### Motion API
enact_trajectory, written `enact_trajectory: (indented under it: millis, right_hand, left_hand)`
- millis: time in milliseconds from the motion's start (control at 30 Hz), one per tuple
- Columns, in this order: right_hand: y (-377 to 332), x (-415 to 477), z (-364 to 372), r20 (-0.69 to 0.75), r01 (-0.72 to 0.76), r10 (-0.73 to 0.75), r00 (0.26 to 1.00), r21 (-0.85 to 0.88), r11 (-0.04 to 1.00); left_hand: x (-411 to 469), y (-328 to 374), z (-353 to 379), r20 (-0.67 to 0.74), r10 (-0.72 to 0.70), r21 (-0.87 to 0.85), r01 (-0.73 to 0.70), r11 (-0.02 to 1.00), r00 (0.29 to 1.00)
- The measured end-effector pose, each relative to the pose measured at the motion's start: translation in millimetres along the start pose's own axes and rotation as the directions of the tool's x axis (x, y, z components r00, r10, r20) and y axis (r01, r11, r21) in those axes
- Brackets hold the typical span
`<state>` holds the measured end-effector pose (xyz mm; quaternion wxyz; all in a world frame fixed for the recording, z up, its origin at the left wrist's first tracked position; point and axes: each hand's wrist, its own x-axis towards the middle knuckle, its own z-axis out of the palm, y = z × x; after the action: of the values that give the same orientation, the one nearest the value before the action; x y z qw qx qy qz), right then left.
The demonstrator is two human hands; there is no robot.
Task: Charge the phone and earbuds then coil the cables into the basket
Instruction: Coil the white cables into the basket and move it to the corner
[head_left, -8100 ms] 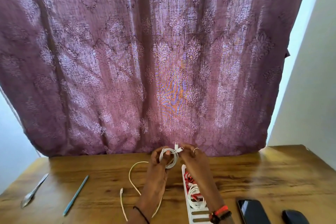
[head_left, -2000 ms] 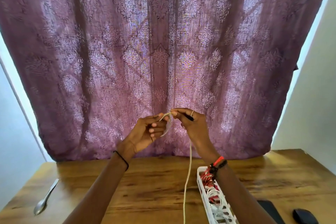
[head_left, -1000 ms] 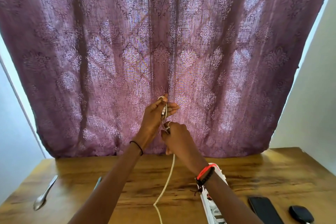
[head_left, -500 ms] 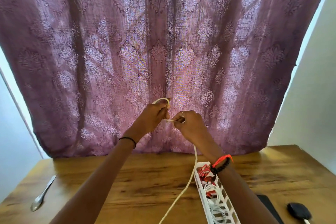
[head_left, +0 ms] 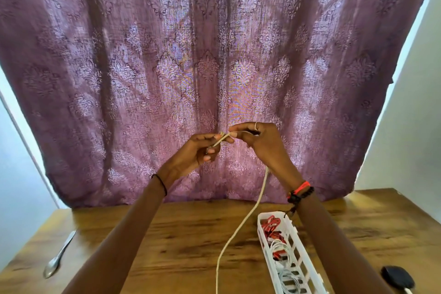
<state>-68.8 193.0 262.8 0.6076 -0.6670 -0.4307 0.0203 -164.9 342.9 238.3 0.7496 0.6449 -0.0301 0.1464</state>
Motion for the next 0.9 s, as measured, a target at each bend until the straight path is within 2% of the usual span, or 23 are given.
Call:
enact_trajectory:
  millis: [167,300,367,433,500,600,767,900]
  right_hand:
    - [4,0,2,0.052,-0.094,0.084,0.995,0.237,0.967]
    - [7,-1,9,0.128,-0.244,0.208,0.970,0.484,0.840]
    - [8,0,14,0.168,-0.313,0.268,0.949,0.608,0.729]
    - [9,1,19,0.211,-0.365,0.312,0.926,0.708,0.605]
    - [14,0,26,0.229,-0.391,0.343,0.911,0.745,0.540]
    - [20,-5,35,0.205,-0.395,0.378,0.903,0.743,0.540]
    - [18,-16,48,0.092,-0.343,0.392,0.915,0.689,0.639]
    - [14,-24,55,0.022,-0.310,0.347,0.938,0.509,0.803]
  left_hand:
    - [-1,-1,2,0.094,-0.076,-0.240,0.097,0.966,0.993]
    - [0,-2,11,0.060,-0.060,-0.417,0.080,0.905,0.996]
    - [0,-5,17,0.074,-0.022,-0.553,0.060,0.831,0.997]
    - [2,-9,17,0.153,0.045,-0.702,0.077,0.708,0.987]
    - [4,-9,15,0.225,0.122,-0.795,0.110,0.597,0.967]
    - [7,-1,15,0.199,0.144,-0.839,0.093,0.537,0.969]
    - [10,3,15,-0.054,0.098,-0.845,-0.097,0.526,0.994]
    - [16,11,19,-0.304,0.039,-0.728,-0.259,0.635,0.952]
